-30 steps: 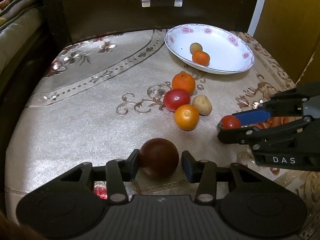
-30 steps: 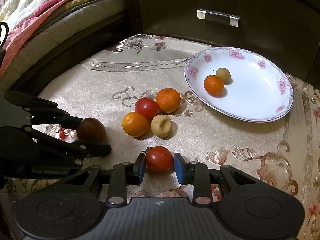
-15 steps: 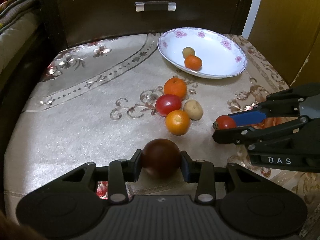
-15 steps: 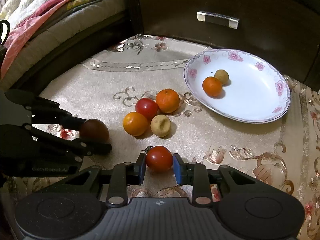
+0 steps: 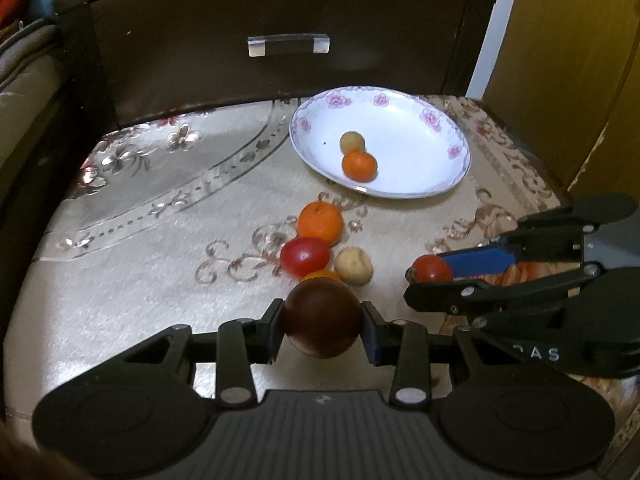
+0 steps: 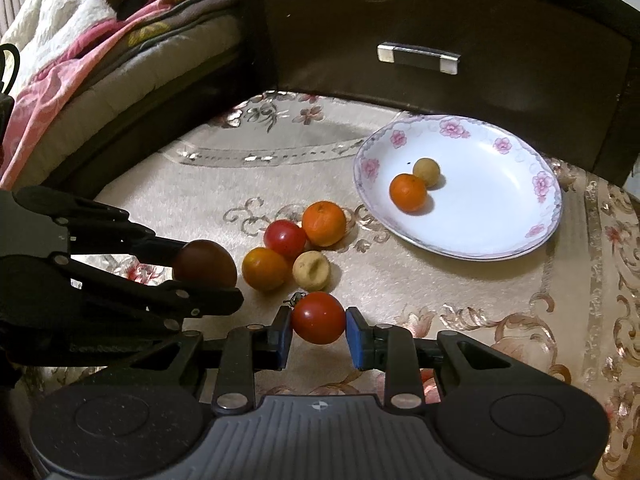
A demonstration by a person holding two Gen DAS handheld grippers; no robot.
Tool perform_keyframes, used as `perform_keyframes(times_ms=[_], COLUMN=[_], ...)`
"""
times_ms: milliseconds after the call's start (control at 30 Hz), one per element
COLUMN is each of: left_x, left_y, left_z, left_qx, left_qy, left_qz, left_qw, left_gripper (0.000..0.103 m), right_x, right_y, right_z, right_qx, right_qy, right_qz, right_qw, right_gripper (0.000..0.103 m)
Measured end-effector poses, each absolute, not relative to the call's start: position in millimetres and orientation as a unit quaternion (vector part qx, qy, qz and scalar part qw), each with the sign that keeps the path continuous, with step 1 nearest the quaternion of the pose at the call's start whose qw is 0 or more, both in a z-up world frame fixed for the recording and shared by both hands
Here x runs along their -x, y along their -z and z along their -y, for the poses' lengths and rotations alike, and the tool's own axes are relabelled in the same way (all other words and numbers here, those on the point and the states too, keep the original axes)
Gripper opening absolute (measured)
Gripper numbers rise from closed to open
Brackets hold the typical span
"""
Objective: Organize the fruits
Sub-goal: 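Carry the dark red fruit and tomato into the white bowl and open both tools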
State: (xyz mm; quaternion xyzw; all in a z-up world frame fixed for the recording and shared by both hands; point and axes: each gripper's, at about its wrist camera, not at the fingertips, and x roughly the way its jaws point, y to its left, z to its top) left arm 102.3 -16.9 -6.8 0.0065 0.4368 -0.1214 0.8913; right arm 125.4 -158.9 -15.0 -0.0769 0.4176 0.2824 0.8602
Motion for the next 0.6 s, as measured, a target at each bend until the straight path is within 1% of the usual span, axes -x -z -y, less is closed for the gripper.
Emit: perform_keyframes(times_ms=[600], left_x=[-153], left_y=[-16], left_z=[38], left_qx=[0.004], left_qy=[0.129], left_qz=[-0.402], left_qw=[0.907], left_gripper=[0.046], right_x=[-156], right_y=[-3], right_z=[184], right_qx=[0.041], right_qy=[-0.235], right_qz=[-0.394], right_qw=[0.888], right_gripper=[0.023])
